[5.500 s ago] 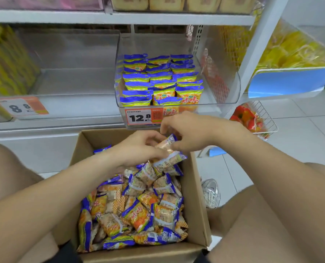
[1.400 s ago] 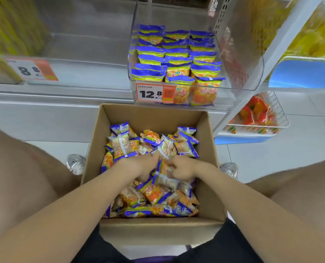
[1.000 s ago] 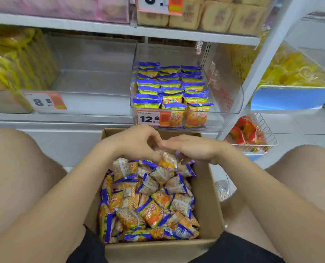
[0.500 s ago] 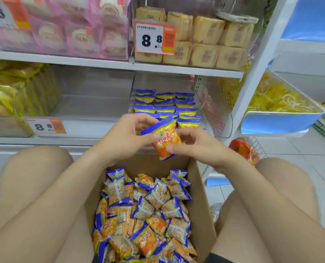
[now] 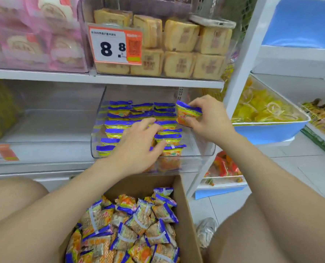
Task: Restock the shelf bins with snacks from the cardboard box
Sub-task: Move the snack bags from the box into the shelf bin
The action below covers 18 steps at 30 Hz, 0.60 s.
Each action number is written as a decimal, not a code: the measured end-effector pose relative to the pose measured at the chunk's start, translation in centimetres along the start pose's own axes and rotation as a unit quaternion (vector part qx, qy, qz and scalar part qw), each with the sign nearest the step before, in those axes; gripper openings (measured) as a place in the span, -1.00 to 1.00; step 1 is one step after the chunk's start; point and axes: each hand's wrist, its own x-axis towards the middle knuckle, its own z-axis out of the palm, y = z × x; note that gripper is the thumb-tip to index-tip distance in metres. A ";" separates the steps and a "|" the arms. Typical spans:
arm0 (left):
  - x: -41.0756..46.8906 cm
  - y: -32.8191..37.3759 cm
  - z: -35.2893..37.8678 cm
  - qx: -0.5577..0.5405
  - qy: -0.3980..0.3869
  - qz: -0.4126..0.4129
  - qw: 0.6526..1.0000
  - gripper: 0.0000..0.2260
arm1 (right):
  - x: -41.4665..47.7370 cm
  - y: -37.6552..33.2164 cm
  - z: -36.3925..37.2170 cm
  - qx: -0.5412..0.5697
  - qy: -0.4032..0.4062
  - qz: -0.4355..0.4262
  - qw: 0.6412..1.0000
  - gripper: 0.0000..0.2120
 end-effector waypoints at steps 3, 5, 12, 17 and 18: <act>0.4 -0.4 1.8 0.105 -0.043 -0.010 0.994 -0.43 | 2.3 -0.3 1.8 -0.172 -0.026 -0.011 0.985 -0.71; 0.5 -0.8 2.1 0.110 -0.061 -0.024 0.992 -0.37 | 3.5 -0.7 2.6 -0.237 -0.024 -0.011 0.971 -0.76; 0.5 -1.4 2.6 0.098 -0.087 -0.030 0.991 -0.37 | 7.8 -0.8 5.6 -0.309 -0.070 0.028 0.948 -0.60; 0.6 -1.3 2.4 0.101 -0.093 -0.031 0.990 -0.37 | 9.0 -1.7 5.5 -0.306 -0.075 0.038 0.948 -0.54; 0.7 -1.2 2.1 0.098 -0.096 -0.031 0.990 -0.37 | 8.9 -2.0 5.3 -0.307 -0.066 0.039 0.949 -0.51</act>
